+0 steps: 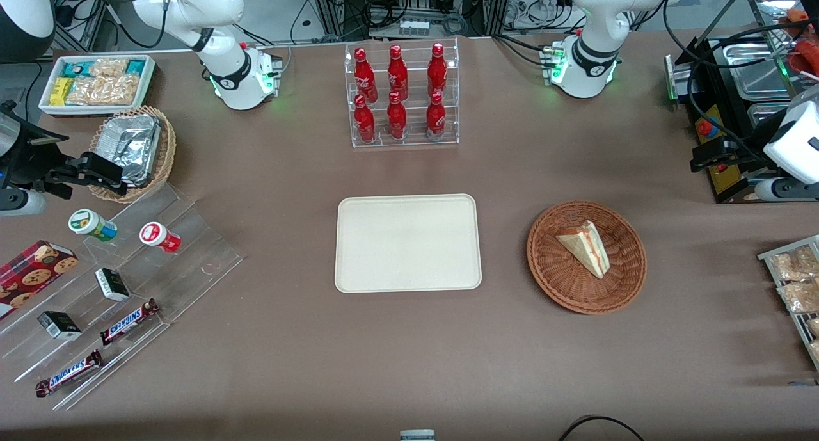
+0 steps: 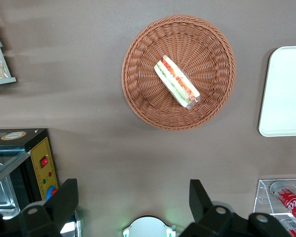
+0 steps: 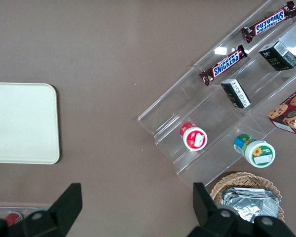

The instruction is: Place sandwich from basket to tray

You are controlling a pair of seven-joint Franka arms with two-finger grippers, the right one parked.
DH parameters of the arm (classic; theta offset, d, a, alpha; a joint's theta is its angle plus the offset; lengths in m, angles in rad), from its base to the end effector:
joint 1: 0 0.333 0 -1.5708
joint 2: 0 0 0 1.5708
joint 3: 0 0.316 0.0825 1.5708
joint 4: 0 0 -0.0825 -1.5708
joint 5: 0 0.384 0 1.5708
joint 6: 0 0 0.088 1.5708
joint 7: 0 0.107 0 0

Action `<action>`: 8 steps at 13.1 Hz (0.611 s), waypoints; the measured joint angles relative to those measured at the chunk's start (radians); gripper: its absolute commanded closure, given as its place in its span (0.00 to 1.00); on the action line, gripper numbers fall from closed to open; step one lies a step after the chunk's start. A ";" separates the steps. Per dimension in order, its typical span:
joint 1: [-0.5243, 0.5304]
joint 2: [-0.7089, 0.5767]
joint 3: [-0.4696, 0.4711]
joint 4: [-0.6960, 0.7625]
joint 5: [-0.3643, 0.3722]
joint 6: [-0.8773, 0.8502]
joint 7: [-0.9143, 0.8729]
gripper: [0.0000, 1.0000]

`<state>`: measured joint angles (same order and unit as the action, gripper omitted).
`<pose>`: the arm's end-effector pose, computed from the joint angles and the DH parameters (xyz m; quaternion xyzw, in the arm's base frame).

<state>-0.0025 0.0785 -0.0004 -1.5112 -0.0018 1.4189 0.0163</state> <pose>0.5610 -0.0018 0.5964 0.9963 -0.0096 -0.0853 0.0015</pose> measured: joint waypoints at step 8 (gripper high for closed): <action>-0.002 0.037 0.001 0.000 0.045 0.008 -0.005 0.01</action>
<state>-0.0042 0.1152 0.0008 -1.5115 0.0434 1.4271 0.0114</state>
